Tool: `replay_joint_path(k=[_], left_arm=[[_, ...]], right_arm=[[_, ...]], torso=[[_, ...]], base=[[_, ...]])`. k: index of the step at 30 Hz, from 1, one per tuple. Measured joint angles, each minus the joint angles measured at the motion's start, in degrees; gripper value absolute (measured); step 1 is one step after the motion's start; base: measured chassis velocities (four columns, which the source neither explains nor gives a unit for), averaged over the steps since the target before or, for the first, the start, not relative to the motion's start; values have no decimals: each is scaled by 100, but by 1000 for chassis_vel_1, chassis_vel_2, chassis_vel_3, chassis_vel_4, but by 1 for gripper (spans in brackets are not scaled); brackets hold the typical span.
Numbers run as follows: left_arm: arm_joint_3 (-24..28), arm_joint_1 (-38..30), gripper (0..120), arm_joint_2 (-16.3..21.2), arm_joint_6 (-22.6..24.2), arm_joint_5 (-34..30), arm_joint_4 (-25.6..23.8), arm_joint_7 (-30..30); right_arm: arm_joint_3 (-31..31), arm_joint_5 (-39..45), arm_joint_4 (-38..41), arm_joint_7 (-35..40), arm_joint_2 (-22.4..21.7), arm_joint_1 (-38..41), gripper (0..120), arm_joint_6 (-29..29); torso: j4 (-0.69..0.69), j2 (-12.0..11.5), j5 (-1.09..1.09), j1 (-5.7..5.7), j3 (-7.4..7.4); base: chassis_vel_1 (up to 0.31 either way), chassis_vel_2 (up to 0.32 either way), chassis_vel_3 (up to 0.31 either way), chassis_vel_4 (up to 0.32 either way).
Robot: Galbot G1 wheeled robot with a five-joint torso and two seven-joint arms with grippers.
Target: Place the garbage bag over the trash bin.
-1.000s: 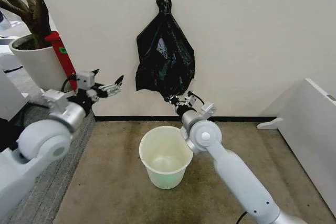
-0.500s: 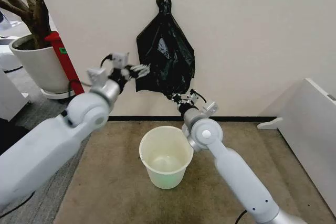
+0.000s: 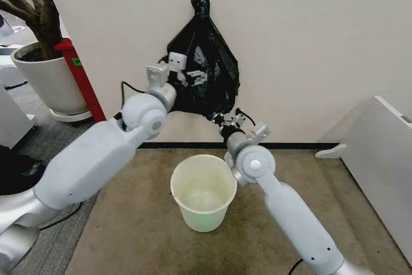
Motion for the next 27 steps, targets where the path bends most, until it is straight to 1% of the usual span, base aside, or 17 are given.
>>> replay_joint_path(k=[4, 5, 7, 9, 12, 13, 14, 17, 18, 20, 21, 22, 25, 26, 27], left_arm=[[147, -44, 100, -157, 140, -39, 138, -152], [179, -54, 97, -190, 155, -39, 173, -190], [201, -61, 96, -216, 167, -37, 202, -223], [232, -81, 91, -273, 185, -25, 269, -271], [275, -124, 79, -347, 198, 28, 378, -302], [275, -124, 79, -347, 198, 28, 378, -302], [291, -146, 75, -382, 217, 54, 426, -303], [321, -180, 63, -476, 237, 88, 551, -298], [336, -193, 56, -542, 238, 102, 622, -288], [350, -207, 48, -609, 239, 115, 684, -282], [362, -218, 45, -649, 242, 121, 722, -278], [362, -218, 45, -649, 242, 121, 722, -278], [387, -254, 33, -745, 247, 132, 823, -264], [393, -269, 26, -773, 247, 133, 856, -261], [396, -276, 23, -785, 248, 133, 874, -261]], right_arm=[[33, -1, 51, 0, -2, -47, 0, 1], [45, -1, 61, -1, -8, -60, 0, 1], [52, -1, 66, -2, -15, -68, 0, 1], [72, -1, 77, -10, -34, -89, 0, -3], [112, -1, 100, -13, -59, -123, 0, -13], [112, -1, 100, -13, -59, -123, 0, -13], [122, 0, 112, -15, -73, -138, 0, -16], [142, 5, 151, -24, -104, -176, 0, -19], [148, 9, 180, -32, -122, -198, 0, -19], [150, 12, 206, -35, -138, -219, 0, -19], [151, 15, 227, -39, -150, -234, 0, -18], [151, 15, 227, -39, -150, -234, 0, -18], [159, 18, 274, -60, -182, -276, 0, -16], [166, 18, 283, -68, -193, -286, 0, -15], [173, 18, 288, -76, -198, -291, 0, -15]], torso=[[0, 0, 0, 0, 0], [0, 0, 0, 0, 0], [0, 0, 0, 0, 0], [0, 0, 0, 0, 0], [0, 0, 0, 0, 0], [0, 0, 0, 0, 0], [0, 0, 0, 0, 0], [0, 0, 0, 0, 0], [0, 0, 0, 0, 0], [0, 0, 0, 0, 0], [0, 0, 0, 0, 0], [0, 0, 0, 0, 0], [0, 0, 0, 0, 0], [0, 0, 0, 0, 0], [-1, 0, 0, 0, 0]], base=[[0, 0, 0, 0], [0, 0, 0, 0], [0, 0, 0, 0], [0, 0, 0, 0], [0, 0, 0, 0], [0, 0, 0, 0], [0, 0, 0, 0], [0, 0, 0, 0], [0, 0, 0, 0], [0, 0, 0, 0], [0, 0, 0, 0], [0, 0, 0, 0], [0, 0, 0, 0], [0, 0, 0, 0], [0, 0, 0, 0]])
